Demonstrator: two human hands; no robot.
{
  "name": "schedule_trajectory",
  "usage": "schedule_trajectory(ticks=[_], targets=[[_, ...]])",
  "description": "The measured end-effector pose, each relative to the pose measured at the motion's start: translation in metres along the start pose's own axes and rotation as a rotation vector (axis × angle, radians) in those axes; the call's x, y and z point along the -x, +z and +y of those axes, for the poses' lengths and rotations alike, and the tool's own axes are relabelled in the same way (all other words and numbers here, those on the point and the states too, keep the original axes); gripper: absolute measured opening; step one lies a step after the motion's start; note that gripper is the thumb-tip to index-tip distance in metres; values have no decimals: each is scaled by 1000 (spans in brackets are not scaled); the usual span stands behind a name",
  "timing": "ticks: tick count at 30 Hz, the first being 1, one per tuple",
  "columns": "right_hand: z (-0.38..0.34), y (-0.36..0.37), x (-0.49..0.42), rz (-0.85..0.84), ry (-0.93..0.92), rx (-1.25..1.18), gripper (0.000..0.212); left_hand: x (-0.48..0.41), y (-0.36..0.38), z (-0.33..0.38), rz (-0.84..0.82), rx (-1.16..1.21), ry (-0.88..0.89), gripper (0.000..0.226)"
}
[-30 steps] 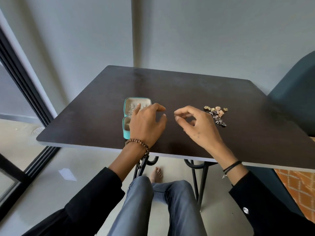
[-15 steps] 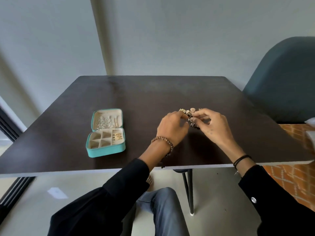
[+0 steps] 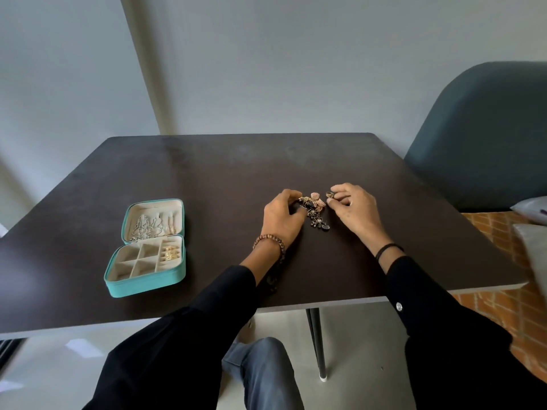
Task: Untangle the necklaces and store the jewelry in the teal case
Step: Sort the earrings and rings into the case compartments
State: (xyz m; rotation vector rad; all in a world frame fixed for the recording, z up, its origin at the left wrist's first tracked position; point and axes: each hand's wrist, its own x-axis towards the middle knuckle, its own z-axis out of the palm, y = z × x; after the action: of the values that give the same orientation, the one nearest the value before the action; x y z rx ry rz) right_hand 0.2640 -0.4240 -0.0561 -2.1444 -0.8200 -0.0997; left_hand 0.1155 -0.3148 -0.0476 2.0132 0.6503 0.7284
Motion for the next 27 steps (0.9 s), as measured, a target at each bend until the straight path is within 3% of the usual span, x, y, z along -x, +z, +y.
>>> schedule_trajectory(ticks=[9,18,24,27], targets=[[-1,8,-3,37,-15,76,6,-6,1,-8,43,108,-3,22],[-5,3,17,19,63,-174,8,0,-1,-6,12,171,-36,18],[-24,-3,31,-46,94,-235,15,-3,-20,0,-4,266,-152,21],[-33,-14,43,-58,73,-249,14,7,-27,5,-33,196,-46,23]])
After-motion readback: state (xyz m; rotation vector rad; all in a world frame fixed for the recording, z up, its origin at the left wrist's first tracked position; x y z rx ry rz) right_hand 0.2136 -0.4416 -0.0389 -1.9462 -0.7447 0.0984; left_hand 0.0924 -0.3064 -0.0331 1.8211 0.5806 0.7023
